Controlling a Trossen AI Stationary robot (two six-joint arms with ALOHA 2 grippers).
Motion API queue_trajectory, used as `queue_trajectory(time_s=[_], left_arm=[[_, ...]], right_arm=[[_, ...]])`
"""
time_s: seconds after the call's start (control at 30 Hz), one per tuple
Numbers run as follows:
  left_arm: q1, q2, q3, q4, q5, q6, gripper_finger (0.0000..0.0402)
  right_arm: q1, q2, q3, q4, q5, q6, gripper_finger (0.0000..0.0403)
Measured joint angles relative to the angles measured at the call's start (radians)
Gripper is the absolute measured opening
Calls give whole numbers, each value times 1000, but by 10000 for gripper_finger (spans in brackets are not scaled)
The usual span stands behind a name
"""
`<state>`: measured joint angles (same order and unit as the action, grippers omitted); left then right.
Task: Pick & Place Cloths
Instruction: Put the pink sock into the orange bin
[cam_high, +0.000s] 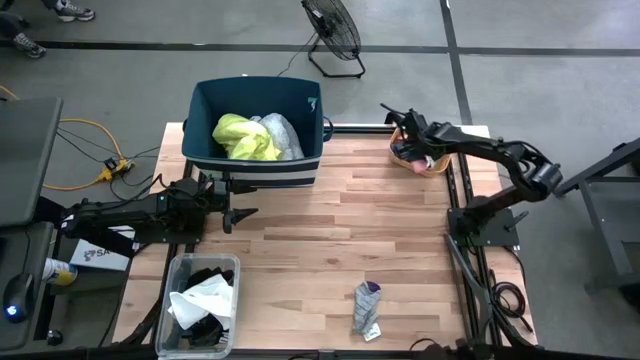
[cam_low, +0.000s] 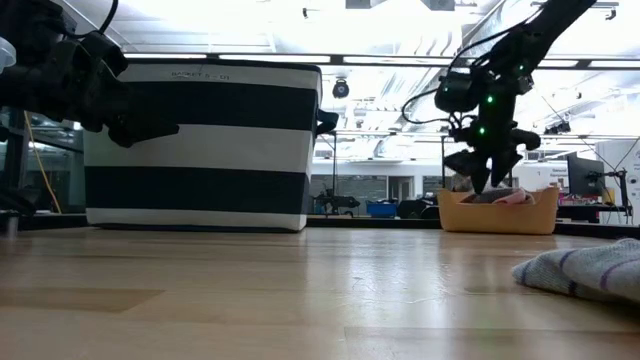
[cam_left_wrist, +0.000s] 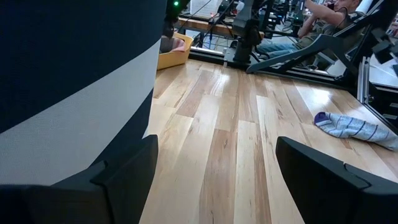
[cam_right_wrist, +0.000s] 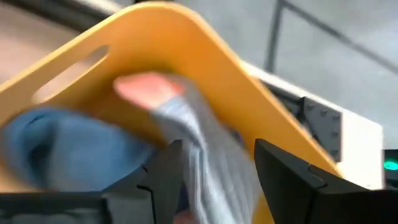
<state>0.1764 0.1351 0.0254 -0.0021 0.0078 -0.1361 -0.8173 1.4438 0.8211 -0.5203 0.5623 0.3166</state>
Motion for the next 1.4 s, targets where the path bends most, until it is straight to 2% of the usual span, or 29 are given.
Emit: queue_trajectory(time_s=[0.2,0.3,0.5,0.8,1.1,1.4], left_arm=[[0,0,0,0,0,0,321],[0,0,0,0,0,0,321],[0,0,0,0,0,0,321],[0,0,0,0,0,0,321],[0,0,0,0,0,0,321],[0,0,0,0,0,0,321]], right_arm=[[3,-64,0,-109,-195,35,191],[24,-96,0,-172,-233,56,180],[99,-167,0,-242,-241,82,132],[248,-187,0,-349,-254,145,11],[331,-176,-94,-360,-247,223,3],[312,-176,-159,-261,-139,240,3]])
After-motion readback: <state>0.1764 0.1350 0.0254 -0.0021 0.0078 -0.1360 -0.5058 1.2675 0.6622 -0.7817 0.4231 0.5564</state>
